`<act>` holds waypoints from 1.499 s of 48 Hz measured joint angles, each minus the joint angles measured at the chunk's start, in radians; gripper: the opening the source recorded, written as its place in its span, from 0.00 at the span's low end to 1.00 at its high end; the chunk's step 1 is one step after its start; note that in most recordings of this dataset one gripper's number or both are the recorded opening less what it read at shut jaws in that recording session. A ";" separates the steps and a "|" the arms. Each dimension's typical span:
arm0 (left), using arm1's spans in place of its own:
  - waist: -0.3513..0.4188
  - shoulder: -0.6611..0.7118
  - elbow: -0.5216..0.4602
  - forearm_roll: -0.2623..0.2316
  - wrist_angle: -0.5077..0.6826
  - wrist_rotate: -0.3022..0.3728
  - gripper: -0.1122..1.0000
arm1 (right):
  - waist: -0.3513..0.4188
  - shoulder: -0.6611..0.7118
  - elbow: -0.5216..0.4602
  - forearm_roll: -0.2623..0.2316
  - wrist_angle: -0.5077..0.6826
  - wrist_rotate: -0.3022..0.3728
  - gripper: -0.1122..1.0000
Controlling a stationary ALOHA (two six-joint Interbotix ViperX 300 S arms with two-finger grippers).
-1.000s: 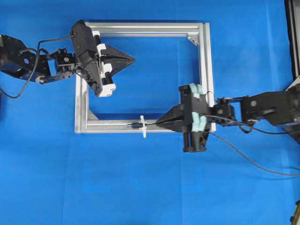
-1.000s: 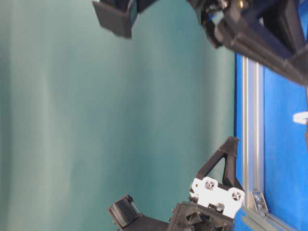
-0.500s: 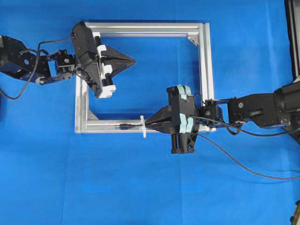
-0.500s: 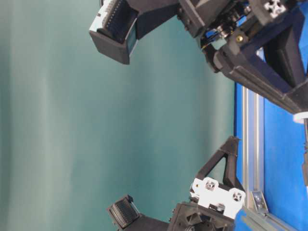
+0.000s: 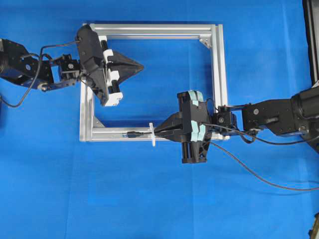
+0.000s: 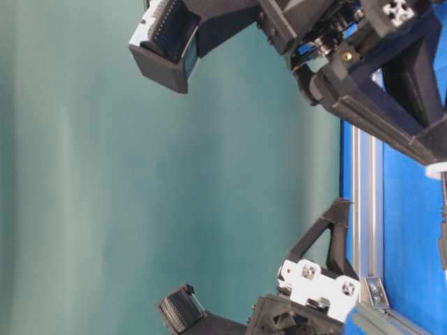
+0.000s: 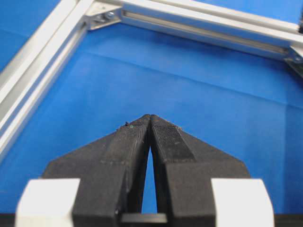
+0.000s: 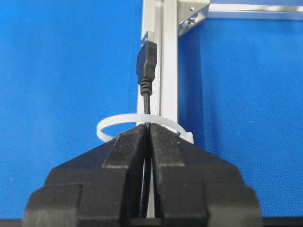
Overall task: Insert the wire through the string loop located in the center.
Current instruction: 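Push the plug through the loop with the right gripper, then move the left gripper to the loop's far side beside the plug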
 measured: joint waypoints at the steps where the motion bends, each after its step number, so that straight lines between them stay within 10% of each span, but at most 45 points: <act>1: -0.006 -0.002 0.002 0.000 0.000 0.000 0.10 | 0.002 0.000 0.000 0.000 0.002 0.000 0.08; 37: -0.347 -0.002 0.000 0.000 0.078 0.002 0.10 | 0.003 -0.002 0.000 0.000 0.000 -0.003 0.08; 72: -0.360 -0.002 -0.021 -0.002 0.107 0.000 0.10 | 0.008 0.000 0.000 -0.002 0.002 -0.002 0.08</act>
